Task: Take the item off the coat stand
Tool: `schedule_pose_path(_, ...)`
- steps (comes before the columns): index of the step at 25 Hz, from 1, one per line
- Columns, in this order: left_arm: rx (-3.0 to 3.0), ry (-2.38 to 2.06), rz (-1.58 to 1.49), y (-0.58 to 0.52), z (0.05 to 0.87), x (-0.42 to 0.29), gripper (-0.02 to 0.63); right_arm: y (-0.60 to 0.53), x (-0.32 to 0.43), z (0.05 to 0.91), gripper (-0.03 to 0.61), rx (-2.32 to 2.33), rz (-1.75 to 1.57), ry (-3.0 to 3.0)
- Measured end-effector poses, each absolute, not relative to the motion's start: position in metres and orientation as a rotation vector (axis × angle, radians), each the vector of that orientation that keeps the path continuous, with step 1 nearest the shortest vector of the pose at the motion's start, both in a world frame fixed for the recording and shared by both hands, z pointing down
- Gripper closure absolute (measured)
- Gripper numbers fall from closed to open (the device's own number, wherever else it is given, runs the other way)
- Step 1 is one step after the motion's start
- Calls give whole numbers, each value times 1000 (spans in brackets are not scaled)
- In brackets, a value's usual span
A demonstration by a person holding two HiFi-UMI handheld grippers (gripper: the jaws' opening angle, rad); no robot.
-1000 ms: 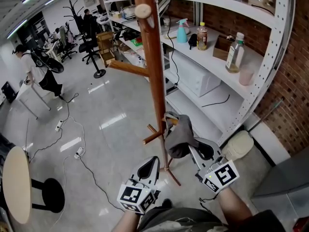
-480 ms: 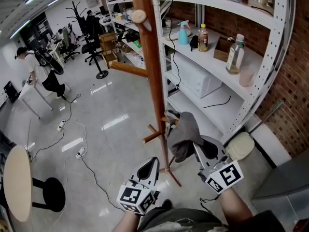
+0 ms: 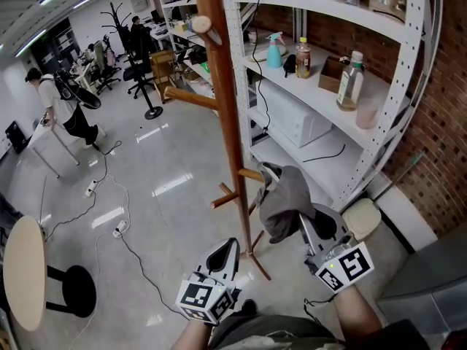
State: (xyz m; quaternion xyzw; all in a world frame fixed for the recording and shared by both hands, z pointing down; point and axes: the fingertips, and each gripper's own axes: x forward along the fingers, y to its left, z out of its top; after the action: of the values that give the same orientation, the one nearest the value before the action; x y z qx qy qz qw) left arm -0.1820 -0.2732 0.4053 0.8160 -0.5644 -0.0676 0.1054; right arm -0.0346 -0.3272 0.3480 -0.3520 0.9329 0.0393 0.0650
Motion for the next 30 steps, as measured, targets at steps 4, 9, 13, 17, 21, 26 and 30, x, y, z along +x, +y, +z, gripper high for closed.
schedule_pose_path(4,2407,-1657,-203,-265,406,-174,606,-314,-27,348,541,-1050,121,2803)
schedule_pose_path(9,2411,-1644,-204,-256,408,-158,606,-296,-13,353,541,-1040,133,2812)
schedule_pose_path(13,2412,-1637,-191,-244,412,-143,606,-282,3,360,540,-1056,120,2820)
schedule_pose_path(17,2409,-1629,-179,-229,417,-126,606,-265,20,369,540,-1067,114,2838)
schedule_pose_path(21,2374,-1630,-159,-209,422,-109,606,-247,37,379,540,-1065,85,2855)
schedule_pose_path(26,2354,-1634,-132,-182,426,-87,606,-224,53,391,540,-1044,51,2888)
schedule_pose_path(30,2340,-1642,-114,-162,430,-75,606,-206,61,402,540,-1025,29,2914)
